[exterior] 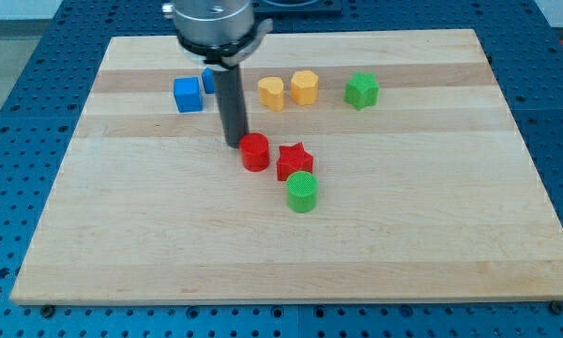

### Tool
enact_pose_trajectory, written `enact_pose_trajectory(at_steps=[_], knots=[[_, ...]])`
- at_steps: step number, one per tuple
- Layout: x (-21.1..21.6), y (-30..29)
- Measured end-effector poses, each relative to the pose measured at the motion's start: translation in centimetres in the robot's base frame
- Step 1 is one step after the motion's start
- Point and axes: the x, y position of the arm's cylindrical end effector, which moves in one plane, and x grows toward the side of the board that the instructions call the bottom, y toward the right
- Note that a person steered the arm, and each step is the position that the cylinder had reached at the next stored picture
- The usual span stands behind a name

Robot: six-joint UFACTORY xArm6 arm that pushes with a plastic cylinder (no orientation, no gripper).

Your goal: Move the green circle to the green star

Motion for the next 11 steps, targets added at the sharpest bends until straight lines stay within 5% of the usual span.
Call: enact_pose_trajectory(at_steps=[3,5,7,11], knots=[[-0.8,-3.1],[7.2,-3.8],[9.2,-3.8],[9.4,8.7]])
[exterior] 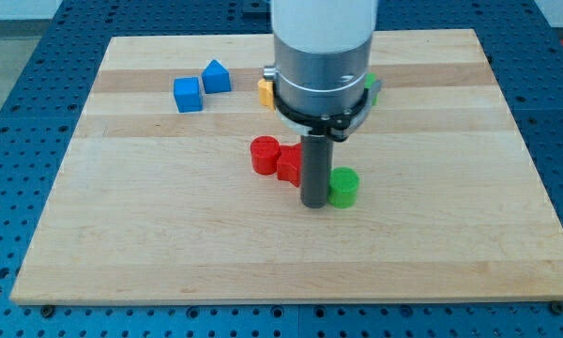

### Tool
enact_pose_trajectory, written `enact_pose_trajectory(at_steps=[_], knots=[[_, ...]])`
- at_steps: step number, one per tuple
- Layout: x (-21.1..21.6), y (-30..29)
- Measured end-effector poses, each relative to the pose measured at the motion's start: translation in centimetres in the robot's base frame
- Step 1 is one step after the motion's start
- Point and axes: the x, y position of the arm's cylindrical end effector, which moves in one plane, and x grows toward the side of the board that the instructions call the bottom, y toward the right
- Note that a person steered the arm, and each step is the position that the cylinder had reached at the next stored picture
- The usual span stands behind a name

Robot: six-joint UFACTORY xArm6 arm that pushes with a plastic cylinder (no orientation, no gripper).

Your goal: Move the green circle to the green star

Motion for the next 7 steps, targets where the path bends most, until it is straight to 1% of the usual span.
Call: enact_pose_trajectory(at_steps=[1,2,3,5,7], knots=[[0.3,0.0],[2.2,2.0],[2.0,1.8],[1.3,-1.0],[-0.4,-2.2]])
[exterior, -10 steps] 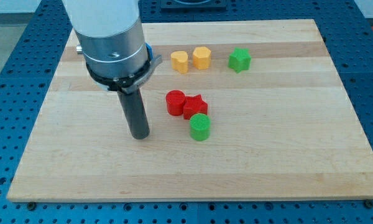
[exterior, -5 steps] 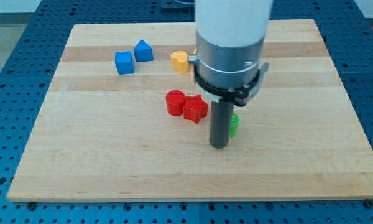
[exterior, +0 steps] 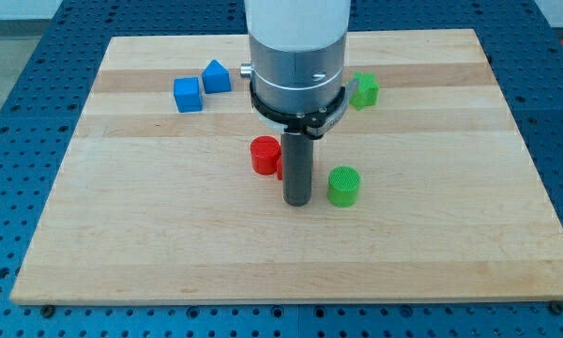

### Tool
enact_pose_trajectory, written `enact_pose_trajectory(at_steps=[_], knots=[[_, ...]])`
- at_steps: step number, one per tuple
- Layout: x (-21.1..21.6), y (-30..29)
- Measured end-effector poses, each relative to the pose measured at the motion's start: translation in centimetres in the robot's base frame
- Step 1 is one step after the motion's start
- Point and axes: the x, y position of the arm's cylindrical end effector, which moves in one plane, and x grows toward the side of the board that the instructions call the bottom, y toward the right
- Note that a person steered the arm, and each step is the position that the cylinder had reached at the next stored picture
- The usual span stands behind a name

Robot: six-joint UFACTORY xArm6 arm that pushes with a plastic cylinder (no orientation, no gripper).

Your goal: Move the green circle to the green star

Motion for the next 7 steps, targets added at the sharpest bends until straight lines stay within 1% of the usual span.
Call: enact_pose_trajectory(at_steps=[1,3,4,5,6,7], knots=[[0.0,0.2],[-0.9,7.2],[-1.3,8.7],[-1.1,8.7],[2.5,10.7],[3.0,14.7]])
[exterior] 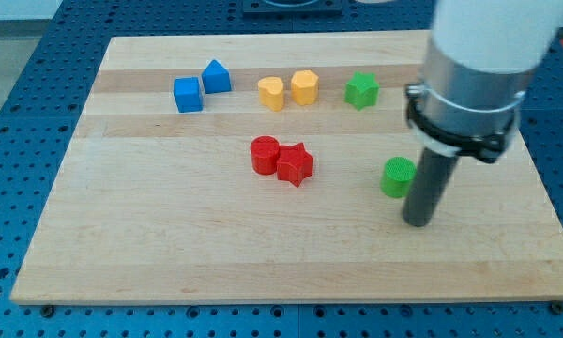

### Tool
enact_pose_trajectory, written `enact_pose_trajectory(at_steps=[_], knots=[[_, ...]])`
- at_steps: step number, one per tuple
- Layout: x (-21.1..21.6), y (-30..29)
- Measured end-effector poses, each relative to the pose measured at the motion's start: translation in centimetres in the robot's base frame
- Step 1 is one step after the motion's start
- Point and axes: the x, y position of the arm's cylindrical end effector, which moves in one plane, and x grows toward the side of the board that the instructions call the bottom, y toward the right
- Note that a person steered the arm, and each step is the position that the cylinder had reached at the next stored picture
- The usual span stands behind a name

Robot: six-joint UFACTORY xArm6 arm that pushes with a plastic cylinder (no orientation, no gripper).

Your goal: Move the green circle to the green star

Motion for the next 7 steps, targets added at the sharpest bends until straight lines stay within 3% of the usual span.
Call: enact_pose_trajectory(at_steps=[4,5,7], knots=[[-0.1,-1.9],[-4.2,-1.9],[-8.2,-2.5]])
